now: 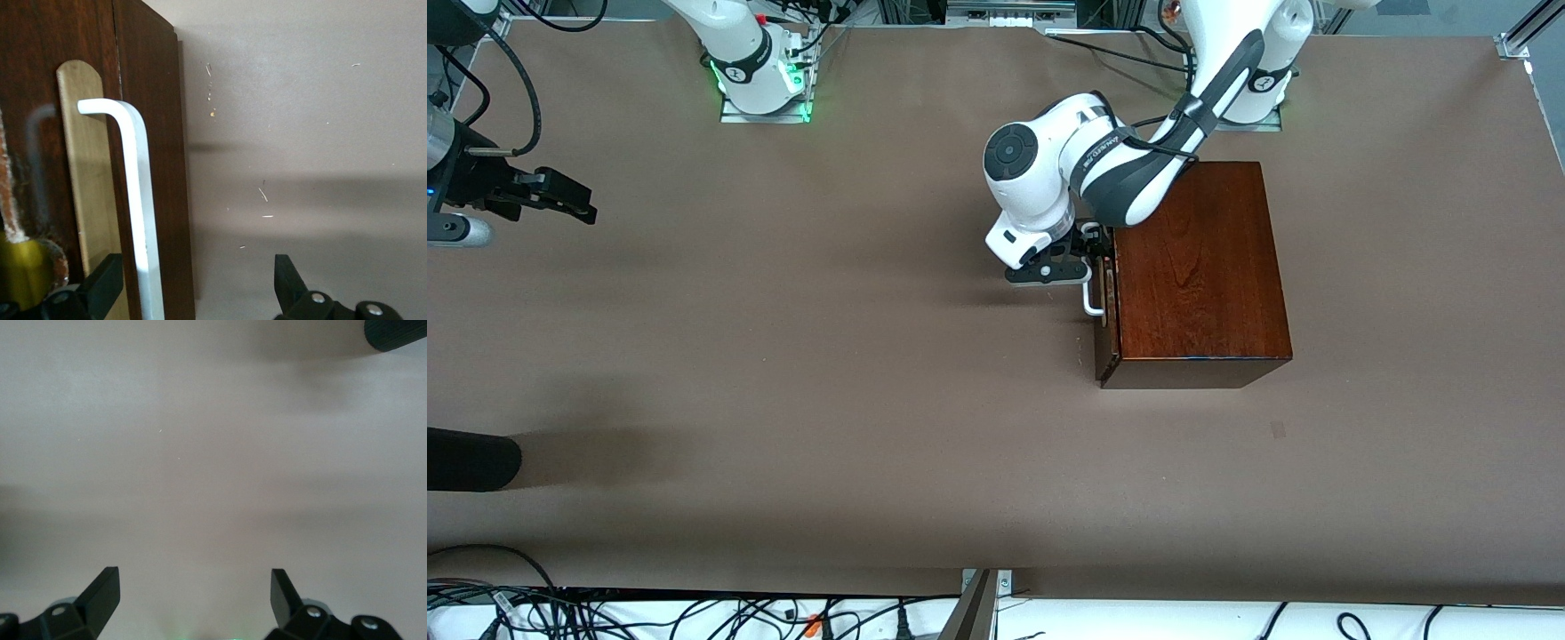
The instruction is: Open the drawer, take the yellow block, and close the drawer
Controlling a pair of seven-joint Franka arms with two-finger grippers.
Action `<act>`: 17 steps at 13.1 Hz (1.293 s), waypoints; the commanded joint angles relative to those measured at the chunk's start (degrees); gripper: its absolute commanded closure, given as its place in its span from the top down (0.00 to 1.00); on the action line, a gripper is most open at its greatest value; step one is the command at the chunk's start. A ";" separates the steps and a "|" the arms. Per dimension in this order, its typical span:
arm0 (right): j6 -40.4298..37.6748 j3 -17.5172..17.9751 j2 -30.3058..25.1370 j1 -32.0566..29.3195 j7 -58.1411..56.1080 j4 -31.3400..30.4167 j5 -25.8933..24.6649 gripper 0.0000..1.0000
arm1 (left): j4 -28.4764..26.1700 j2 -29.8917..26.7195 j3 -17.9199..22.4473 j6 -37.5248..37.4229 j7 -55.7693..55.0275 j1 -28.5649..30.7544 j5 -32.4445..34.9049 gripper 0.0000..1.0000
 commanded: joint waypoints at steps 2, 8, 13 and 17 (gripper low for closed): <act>-0.48 0.74 0.40 -0.86 -0.52 1.30 0.08 1.00 | -1.05 -0.55 -0.21 3.43 -1.59 0.51 1.50 1.00; -0.57 0.74 0.40 -0.86 -0.52 1.30 0.08 1.00 | -1.05 1.03 -0.21 4.58 -2.29 -0.10 1.49 1.00; -0.66 0.74 0.40 -0.86 -0.52 1.30 0.08 1.00 | -0.70 1.39 -0.29 4.67 -2.64 -0.19 1.15 1.00; -0.66 0.74 0.40 -0.86 -0.52 1.30 0.08 1.00 | -0.26 1.82 -0.38 8.97 -5.97 -1.15 0.62 1.00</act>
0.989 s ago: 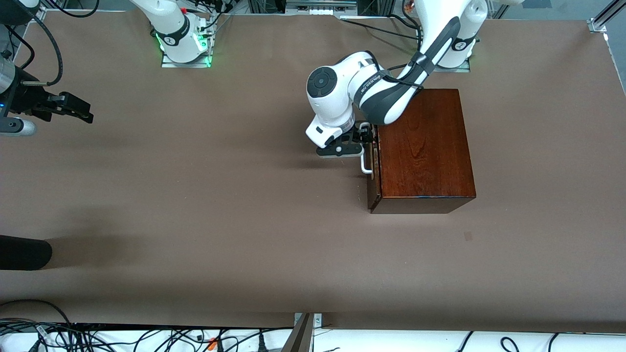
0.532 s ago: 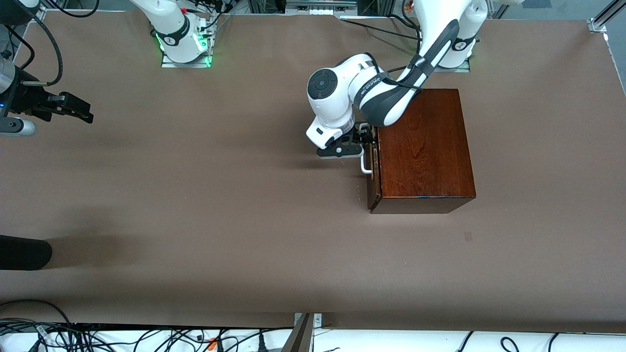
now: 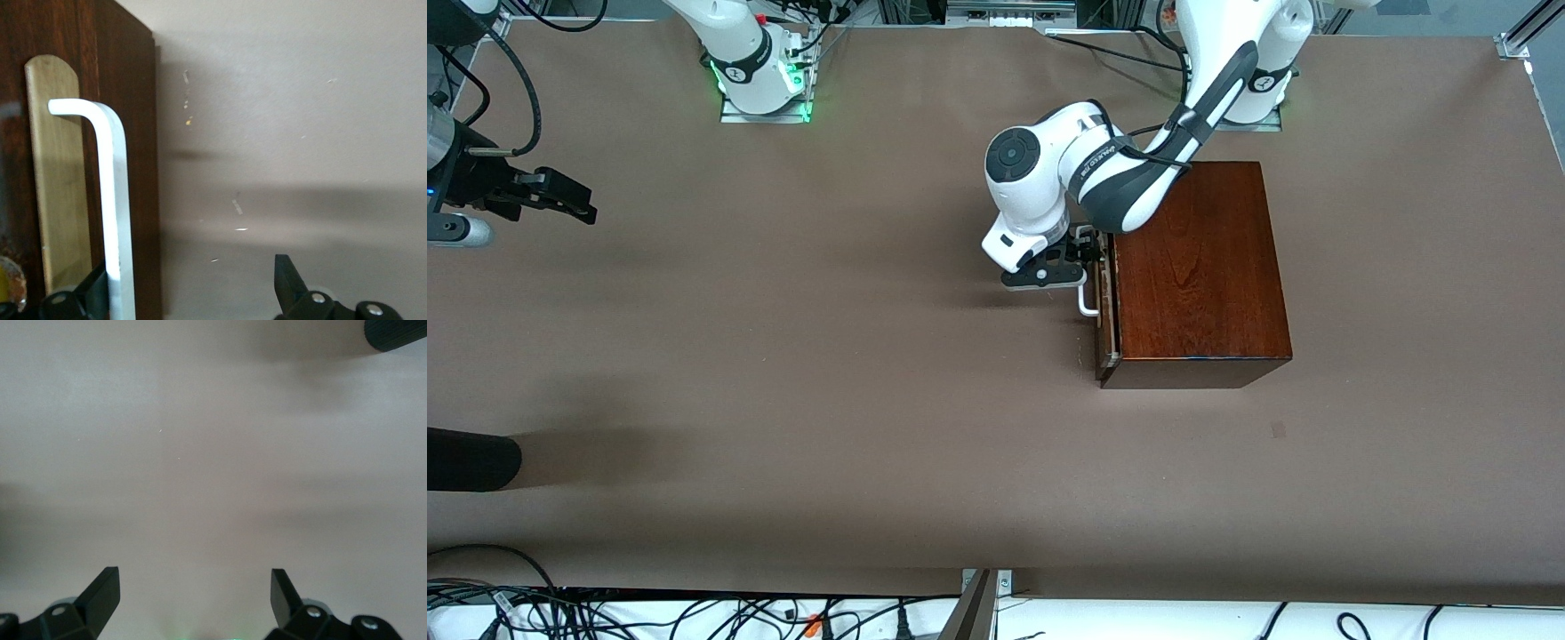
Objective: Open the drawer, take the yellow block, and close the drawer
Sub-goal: 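Pull the drawer open by its handle with the left gripper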
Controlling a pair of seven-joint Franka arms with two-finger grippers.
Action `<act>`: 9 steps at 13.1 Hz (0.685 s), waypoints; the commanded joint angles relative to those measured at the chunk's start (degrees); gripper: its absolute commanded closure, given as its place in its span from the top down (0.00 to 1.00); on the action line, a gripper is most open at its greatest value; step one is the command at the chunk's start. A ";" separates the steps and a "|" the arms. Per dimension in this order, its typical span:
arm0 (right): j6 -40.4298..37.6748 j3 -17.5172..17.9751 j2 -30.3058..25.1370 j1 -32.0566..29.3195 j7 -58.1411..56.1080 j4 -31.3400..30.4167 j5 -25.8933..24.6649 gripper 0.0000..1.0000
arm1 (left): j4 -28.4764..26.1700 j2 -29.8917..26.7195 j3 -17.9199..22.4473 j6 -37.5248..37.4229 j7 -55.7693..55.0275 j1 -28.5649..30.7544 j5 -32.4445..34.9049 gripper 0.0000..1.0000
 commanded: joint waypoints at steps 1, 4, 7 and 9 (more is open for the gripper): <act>-0.75 0.74 0.40 -0.86 -0.52 1.30 0.08 1.00 | 0.82 1.05 -0.25 4.47 -3.20 -1.27 0.34 1.00; -0.75 0.74 0.40 -0.86 -0.52 1.30 0.08 1.00 | 1.43 1.67 -0.25 8.00 -4.97 -2.15 -1.94 1.00; -0.75 0.83 0.40 -0.86 -0.52 1.30 0.08 1.00 | 3.10 2.37 -0.25 8.09 -4.97 -2.76 -2.92 1.00; -0.84 0.83 0.40 -0.86 -0.52 1.30 0.08 1.00 | 3.72 2.55 -0.34 8.18 -4.97 -2.94 -3.71 1.00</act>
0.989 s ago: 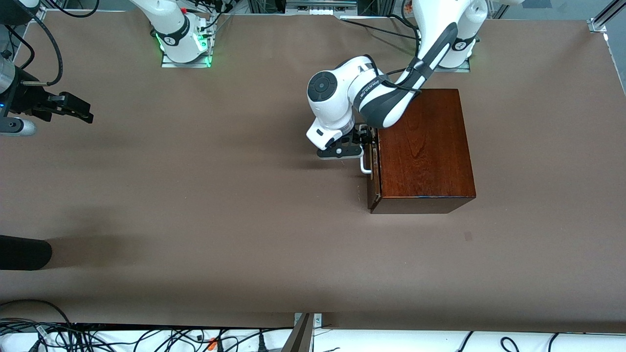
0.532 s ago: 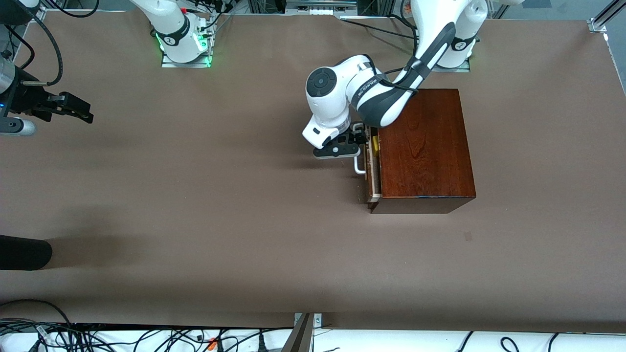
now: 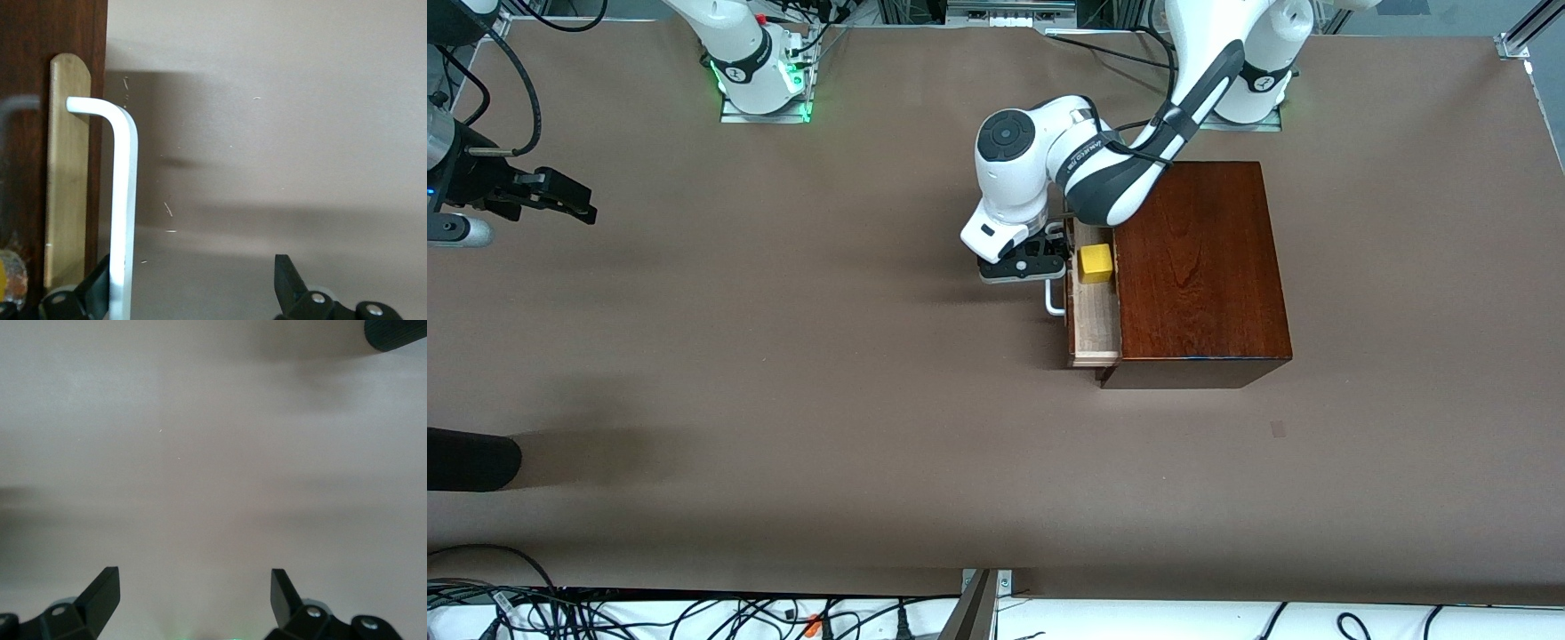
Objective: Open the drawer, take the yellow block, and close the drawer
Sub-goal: 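Pull the drawer open by its handle with the left gripper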
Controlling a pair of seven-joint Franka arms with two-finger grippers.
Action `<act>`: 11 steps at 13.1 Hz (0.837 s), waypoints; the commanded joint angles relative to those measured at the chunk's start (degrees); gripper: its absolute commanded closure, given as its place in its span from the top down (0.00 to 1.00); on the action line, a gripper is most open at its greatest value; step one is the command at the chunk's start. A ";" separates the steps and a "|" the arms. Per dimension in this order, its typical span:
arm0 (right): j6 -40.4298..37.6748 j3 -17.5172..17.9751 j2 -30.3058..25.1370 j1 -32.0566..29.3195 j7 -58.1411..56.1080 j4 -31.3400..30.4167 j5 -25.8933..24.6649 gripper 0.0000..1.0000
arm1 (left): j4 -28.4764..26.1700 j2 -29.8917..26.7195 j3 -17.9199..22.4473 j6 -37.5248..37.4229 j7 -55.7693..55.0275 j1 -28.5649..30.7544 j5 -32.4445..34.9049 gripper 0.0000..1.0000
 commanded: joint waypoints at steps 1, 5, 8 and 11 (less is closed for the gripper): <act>-0.83 0.83 0.40 -0.86 -0.52 1.30 0.08 1.00 | 3.42 1.83 -0.10 0.81 -0.78 -1.13 -2.18 1.00; -0.75 0.83 0.40 -0.86 -0.52 1.30 0.08 1.00 | 3.69 1.83 -0.18 0.81 -0.78 -1.13 -3.15 1.00; -0.57 0.83 0.40 -0.86 -0.52 1.30 0.08 1.00 | 3.69 1.57 -0.18 0.64 -0.26 -1.13 -3.06 1.00; -0.75 0.83 0.31 -0.86 -0.52 1.30 0.08 1.00 | 3.60 0.69 -0.27 -0.41 0.36 -1.05 -2.80 1.00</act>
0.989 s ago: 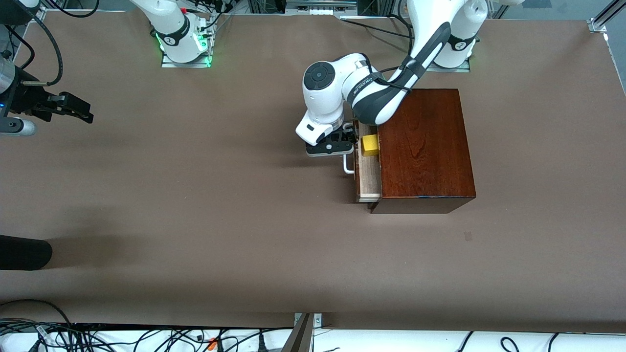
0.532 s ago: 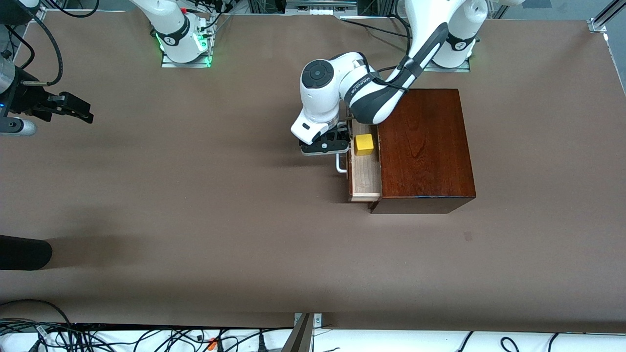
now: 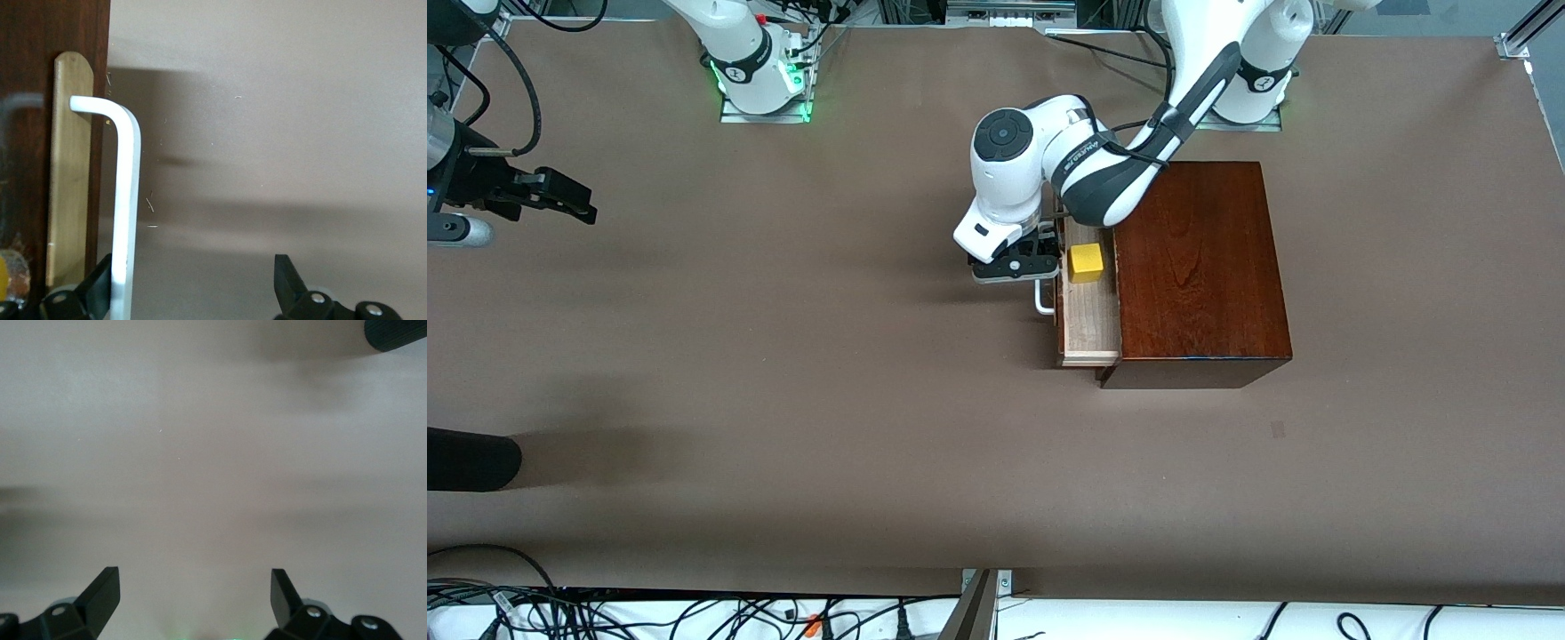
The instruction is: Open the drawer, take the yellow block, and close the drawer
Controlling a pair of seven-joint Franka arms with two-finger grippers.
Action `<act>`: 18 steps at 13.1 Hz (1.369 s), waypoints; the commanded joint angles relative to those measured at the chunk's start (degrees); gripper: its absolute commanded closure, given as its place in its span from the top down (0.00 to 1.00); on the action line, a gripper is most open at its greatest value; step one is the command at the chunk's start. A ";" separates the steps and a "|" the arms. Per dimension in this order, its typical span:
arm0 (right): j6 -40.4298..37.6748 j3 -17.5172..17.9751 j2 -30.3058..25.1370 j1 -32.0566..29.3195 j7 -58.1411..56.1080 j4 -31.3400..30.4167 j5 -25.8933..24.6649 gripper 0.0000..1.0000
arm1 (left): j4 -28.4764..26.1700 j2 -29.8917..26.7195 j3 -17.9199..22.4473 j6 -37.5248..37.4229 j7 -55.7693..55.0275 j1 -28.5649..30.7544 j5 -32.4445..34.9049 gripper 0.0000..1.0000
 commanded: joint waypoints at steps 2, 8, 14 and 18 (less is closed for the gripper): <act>-0.57 0.82 0.31 -0.86 -0.52 1.57 0.08 1.00 | 1.87 -1.59 -0.09 -4.09 1.08 -0.65 -0.77 1.00; -0.48 0.65 0.31 -0.86 -0.52 1.74 0.08 1.00 | 8.34 -10.47 0.00 -24.36 13.80 4.00 -5.85 1.00; -0.57 1.43 0.31 -0.33 6.21 1.74 0.35 1.00 | 20.68 -14.16 -0.09 -44.97 38.85 20.33 -10.34 1.00; -1.27 3.10 0.40 3.44 25.27 2.89 4.03 1.00 | 20.68 -18.29 -0.09 -48.05 50.45 31.75 -12.53 1.00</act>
